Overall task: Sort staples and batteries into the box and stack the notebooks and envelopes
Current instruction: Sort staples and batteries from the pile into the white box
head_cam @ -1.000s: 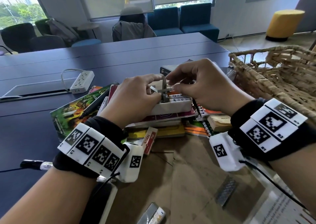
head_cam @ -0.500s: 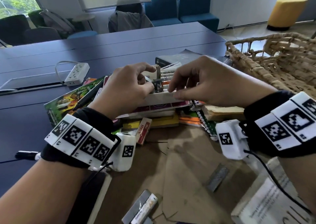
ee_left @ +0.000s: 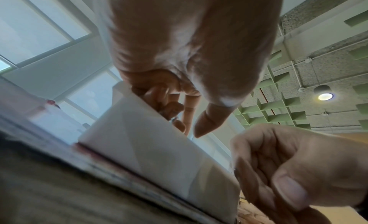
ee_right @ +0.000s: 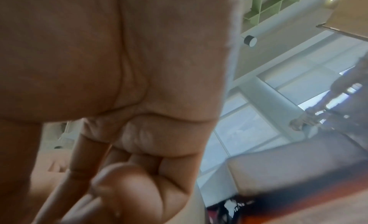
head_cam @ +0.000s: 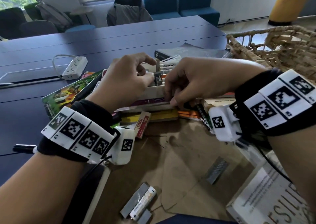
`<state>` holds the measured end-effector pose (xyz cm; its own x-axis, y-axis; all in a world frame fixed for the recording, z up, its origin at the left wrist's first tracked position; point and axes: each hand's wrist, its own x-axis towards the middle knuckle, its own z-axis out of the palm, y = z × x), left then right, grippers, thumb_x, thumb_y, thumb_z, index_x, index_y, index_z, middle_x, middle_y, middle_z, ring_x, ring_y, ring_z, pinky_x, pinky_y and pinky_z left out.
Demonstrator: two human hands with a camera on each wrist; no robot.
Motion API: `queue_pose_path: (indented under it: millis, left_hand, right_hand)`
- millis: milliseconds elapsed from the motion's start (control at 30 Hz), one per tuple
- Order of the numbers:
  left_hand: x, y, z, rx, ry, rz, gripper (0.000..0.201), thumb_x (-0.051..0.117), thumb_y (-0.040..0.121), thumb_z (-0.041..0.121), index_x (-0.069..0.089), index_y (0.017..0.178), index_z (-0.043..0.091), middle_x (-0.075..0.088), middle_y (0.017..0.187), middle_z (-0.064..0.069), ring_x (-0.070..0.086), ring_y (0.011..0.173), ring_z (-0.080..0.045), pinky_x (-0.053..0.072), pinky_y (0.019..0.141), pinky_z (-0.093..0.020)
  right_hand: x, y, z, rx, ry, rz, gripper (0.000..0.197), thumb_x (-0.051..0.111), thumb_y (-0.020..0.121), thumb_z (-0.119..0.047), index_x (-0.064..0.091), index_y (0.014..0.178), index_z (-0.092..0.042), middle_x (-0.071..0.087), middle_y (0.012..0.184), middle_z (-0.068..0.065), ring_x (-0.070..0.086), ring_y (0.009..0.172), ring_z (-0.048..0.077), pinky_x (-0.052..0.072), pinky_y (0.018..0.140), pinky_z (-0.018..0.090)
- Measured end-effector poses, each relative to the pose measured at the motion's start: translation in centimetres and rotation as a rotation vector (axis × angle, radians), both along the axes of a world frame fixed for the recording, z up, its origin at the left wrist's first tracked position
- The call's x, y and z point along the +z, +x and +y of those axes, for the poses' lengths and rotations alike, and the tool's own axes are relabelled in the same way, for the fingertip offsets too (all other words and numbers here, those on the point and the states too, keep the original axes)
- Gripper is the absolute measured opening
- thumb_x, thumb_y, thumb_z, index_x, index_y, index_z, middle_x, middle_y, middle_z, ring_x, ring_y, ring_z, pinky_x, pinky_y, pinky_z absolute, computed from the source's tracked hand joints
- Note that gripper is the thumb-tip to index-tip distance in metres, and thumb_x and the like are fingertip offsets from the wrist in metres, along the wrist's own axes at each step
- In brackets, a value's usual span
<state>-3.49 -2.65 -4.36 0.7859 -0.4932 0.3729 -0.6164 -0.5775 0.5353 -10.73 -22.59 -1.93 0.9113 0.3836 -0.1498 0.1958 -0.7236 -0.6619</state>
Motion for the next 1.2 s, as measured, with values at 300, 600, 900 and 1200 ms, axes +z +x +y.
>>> queue_pose_path:
  millis: [300,600,900,1200]
  left_hand:
    - [0.9,-0.9,-0.7,-0.026,-0.04,-0.02,0.013,0.068,0.094,0.028,0.072,0.105,0.032,0.067,0.08,0.007,0.055,0.059,0.001,0.042,0.055,-0.011]
    - [4.2,-2.9,-1.4,-0.086,-0.197,-0.094,0.005,0.066,0.094,0.021,0.071,0.095,0.023,0.066,0.077,0.008,0.053,0.053,0.004,0.039,0.053,-0.009]
    - [3.9,-7.2,1.3,-0.365,0.424,0.164,0.02,0.066,0.096,0.029,0.069,0.08,0.018,0.067,0.071,0.003,0.056,0.058,-0.002,0.045,0.056,-0.016]
    - [1.2,-10.9,3.2,-0.452,1.055,0.442,0.047,0.077,0.079,0.061,0.072,0.085,0.015,0.075,0.076,0.0,0.067,0.065,-0.013,0.045,0.05,-0.022]
  right_hand:
    - [1.9,-0.1,0.6,0.059,-0.13,0.02,0.005,0.08,0.087,-0.019,0.078,0.091,-0.017,0.076,0.075,0.001,0.071,0.064,0.015,0.054,0.065,0.026]
    - [2.4,-2.6,2.2,0.131,-0.306,0.121,0.005,0.079,0.087,-0.026,0.076,0.09,-0.024,0.076,0.078,-0.005,0.071,0.068,0.012,0.053,0.063,0.024]
    - [1.7,-7.6,3.9,0.201,-0.628,0.227,0.023,0.086,0.072,-0.031,0.072,0.09,-0.031,0.075,0.082,-0.01,0.069,0.072,0.009,0.061,0.072,0.038]
    - [-0.1,-9.4,4.2,0.166,-0.774,0.263,0.027,0.088,0.073,-0.027,0.07,0.093,-0.029,0.069,0.097,-0.008,0.062,0.09,0.013,0.052,0.07,0.031]
